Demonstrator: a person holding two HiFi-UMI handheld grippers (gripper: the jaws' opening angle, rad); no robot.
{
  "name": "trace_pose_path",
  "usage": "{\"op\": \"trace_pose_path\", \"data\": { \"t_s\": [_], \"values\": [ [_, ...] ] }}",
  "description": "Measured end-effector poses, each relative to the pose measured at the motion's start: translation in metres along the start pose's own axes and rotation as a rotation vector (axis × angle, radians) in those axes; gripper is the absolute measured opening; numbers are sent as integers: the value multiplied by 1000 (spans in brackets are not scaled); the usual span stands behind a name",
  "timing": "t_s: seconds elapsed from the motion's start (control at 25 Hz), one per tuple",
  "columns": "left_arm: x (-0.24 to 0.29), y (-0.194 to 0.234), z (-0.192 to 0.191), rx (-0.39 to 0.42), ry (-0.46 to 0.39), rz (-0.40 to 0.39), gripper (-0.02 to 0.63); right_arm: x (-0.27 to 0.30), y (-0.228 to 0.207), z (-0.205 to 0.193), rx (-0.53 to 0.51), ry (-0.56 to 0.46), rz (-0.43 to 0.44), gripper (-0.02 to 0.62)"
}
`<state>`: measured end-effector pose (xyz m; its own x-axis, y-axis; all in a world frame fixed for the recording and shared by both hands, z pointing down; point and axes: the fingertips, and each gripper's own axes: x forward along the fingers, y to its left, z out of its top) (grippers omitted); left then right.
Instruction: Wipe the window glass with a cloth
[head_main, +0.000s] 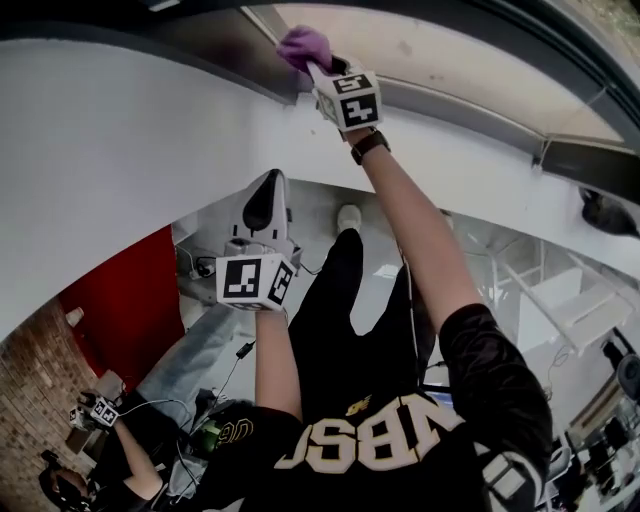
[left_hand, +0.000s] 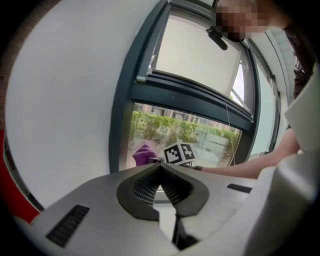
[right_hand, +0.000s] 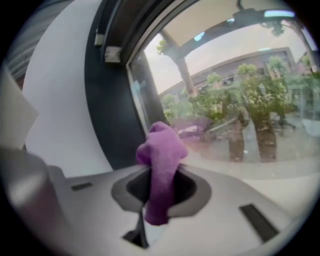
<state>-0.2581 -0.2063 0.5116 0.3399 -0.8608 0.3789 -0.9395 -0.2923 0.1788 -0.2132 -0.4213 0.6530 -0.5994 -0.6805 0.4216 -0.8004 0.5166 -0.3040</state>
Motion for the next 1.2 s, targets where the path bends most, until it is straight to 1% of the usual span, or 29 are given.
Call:
{"op": "trace_pose_path", "data": {
  "t_s": [0.12,0.28,0.44,0.52,0.64,0.72,0.76,0.88,0.96,1.08,1.16,1.2],
  "values": [
    [28,-44,-13,3,23,-67,18,-58,-78,-17,111,-47,-130,76],
    [62,-114,-22,31,46,-191,18,-163,-191,-33,233,-118,-339,75],
    [83,-195,-30,56,50,-270,18,-281,-290,-43,263,-196,-513,75],
    [90,-236,-39,66,61,-319,18,-339,-337,-53,301,-236,-610,75],
    [91,-283,-42,84,78,-394,18,-414,-388,-63,351,-264,-772,75],
    [89,-304,-40,93,81,-426,18,-449,-409,-67,365,-263,-878,75],
    [89,-312,-39,94,81,-432,18,-462,-417,-69,379,-266,-916,75],
    [89,-327,-40,92,76,-432,18,-488,-431,-75,426,-288,-981,75],
    [89,-330,-41,90,70,-422,18,-495,-435,-78,435,-298,-1000,75],
    [86,-314,-40,80,68,-399,18,-493,-428,-84,429,-285,-1017,75],
    [82,-294,-39,70,63,-370,18,-480,-414,-90,427,-261,-997,75],
    [82,-283,-37,60,59,-354,18,-467,-402,-93,419,-235,-970,75]
  ]
}}
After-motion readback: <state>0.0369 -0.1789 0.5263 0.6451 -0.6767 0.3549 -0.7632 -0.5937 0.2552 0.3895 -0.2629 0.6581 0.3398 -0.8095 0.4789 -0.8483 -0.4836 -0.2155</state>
